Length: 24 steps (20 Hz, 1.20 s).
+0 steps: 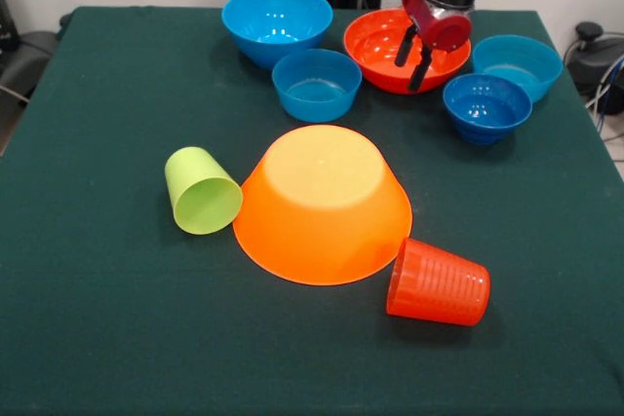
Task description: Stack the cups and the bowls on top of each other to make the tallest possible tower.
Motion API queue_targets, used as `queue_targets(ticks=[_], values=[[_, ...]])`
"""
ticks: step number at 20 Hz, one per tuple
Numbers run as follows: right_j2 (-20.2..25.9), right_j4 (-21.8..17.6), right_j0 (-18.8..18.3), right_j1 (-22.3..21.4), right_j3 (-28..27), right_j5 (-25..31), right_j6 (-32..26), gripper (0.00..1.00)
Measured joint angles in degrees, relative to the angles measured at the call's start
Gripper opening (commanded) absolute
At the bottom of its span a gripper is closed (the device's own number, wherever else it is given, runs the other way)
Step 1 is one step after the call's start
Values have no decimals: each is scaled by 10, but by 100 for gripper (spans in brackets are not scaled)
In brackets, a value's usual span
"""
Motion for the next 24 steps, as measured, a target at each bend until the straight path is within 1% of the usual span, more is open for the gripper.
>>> queue_targets(ticks=[2,6,12,24], values=[[2,-6,-6,9,0,-16,0,100],[2,-16,-13,24,0,-31,0,100],[2,-31,-24,44,-1,-44,0,100],[2,-44,-29,51,-1,-47,0,100]])
